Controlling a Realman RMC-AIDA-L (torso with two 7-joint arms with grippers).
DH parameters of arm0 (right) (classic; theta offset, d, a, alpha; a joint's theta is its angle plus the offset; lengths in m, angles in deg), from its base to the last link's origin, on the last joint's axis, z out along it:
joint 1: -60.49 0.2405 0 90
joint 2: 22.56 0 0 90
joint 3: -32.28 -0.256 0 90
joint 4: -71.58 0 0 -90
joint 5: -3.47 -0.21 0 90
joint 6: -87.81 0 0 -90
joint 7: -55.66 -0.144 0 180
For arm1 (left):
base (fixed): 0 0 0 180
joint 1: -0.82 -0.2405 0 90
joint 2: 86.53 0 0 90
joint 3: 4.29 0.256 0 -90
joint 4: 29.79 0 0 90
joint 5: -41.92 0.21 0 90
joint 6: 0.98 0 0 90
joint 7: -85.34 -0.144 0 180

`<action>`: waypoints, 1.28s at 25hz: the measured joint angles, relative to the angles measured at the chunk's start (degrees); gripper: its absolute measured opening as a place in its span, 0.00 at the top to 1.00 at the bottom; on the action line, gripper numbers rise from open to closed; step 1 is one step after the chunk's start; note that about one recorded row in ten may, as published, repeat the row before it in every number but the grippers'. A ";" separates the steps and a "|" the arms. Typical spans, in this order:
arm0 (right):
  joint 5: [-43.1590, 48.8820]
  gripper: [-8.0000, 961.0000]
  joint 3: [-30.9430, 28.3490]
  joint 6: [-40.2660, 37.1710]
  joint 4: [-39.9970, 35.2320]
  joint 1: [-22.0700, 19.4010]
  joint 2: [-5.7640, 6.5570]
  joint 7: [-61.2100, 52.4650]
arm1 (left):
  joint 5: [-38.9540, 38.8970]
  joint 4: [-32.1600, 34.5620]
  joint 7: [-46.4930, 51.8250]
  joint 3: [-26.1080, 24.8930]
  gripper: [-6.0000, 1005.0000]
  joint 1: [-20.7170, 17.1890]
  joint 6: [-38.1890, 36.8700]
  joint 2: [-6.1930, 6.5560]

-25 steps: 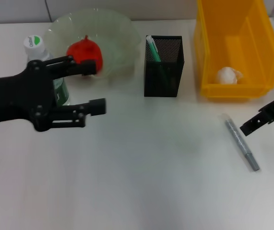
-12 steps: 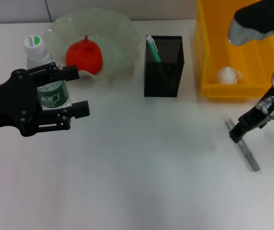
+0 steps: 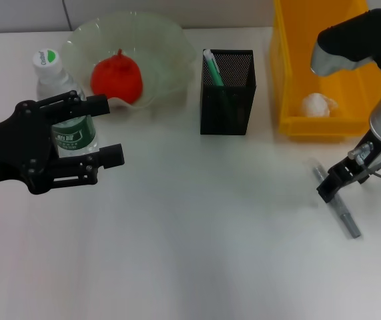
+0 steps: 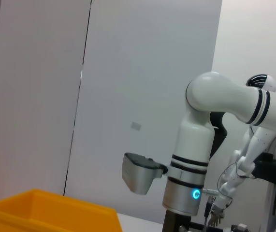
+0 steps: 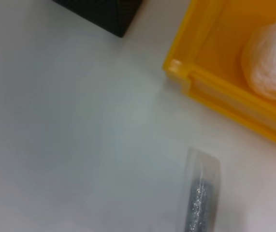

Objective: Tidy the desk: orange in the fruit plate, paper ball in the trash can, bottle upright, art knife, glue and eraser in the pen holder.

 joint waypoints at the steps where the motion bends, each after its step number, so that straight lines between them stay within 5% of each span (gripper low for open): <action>1: -0.08 0.22 0.01 1.01 1.32 0.09 -0.01 0.12 | 0.00 -0.08 -0.01 0.00 0.16 0.00 0.00 0.00; 12: -1.02 0.24 1.70 3.98 4.14 0.49 -0.01 0.34 | -0.03 -0.39 -0.01 0.00 0.16 0.07 0.13 0.00; 22: -1.05 0.44 2.22 5.22 4.21 0.33 -0.01 0.21 | -0.02 -0.40 0.00 -0.73 0.16 0.07 0.19 0.00; 26: -1.46 0.69 2.01 5.35 4.22 0.20 -0.01 0.21 | -0.02 -0.40 0.01 -1.11 0.16 0.02 0.18 0.00; 32: -3.44 0.84 1.60 3.70 -1.15 -0.91 0.14 1.34 | -0.02 -0.68 0.01 -1.45 0.16 0.00 0.08 0.00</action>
